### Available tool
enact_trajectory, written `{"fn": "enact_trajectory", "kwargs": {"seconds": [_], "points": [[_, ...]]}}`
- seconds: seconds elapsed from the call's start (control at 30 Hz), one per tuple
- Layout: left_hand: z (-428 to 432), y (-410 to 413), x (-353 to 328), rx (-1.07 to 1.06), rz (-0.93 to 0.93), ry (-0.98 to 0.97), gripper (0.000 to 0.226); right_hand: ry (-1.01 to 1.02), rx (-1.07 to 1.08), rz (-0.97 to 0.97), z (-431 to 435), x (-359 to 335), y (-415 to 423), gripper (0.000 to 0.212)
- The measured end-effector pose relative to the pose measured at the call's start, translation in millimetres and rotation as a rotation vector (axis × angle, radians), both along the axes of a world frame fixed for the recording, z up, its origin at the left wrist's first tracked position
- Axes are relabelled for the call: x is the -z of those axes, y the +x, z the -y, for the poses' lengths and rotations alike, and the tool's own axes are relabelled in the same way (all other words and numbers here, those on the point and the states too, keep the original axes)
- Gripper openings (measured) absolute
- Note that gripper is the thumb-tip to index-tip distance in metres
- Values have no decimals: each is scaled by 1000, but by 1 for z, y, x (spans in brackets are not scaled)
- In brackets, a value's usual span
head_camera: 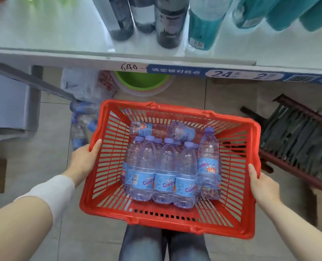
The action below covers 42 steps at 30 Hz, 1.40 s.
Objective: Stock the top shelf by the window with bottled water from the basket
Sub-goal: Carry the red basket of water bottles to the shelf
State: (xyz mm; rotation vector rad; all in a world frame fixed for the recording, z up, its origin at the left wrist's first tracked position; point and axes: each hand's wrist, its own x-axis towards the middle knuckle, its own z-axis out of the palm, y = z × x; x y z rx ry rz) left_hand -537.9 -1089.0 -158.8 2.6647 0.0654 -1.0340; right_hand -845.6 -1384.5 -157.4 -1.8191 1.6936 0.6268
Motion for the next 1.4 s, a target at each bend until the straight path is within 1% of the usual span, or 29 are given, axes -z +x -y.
{"fn": "enact_trajectory", "kwargs": {"seconds": [0.1,0.17,0.23,0.3,0.37,0.5,0.57,0.67,0.83,0.93,1.1,1.23,1.33,1.4], "points": [[6,2,41,-35,-11,-19,54,26,-9,6,11,39,15,61],[11,2,100,-55,-15,-50,60,13,-23,-1,20,96,21,62],[12,8,123,-88,-18,-82,69,3,-36,14,27,119,31,63],[13,12,125,-105,-14,-44,64,-5,-46,39,34,121,37,63],[13,17,142,-71,2,-25,64,-7,-62,45,39,134,43,62],[18,27,181,-60,31,-6,66,-15,-107,-21,48,171,62,68],[21,33,191,-52,53,12,63,-29,-128,-50,54,184,70,70],[22,41,208,-19,71,27,65,-46,-146,-45,58,196,82,68],[25,44,227,-125,82,-65,59,-23,-97,2,59,205,95,68],[29,46,236,-157,100,-100,58,-46,-102,18,63,215,98,67],[18,44,248,-168,132,-97,61,-54,-76,39,60,224,91,68],[17,35,253,-146,187,-70,59,-99,-33,40,56,229,87,63],[20,32,251,-208,173,-41,60,-97,31,23,56,231,90,62],[23,28,247,-305,209,-60,56,-169,54,9,52,234,90,62]]}}
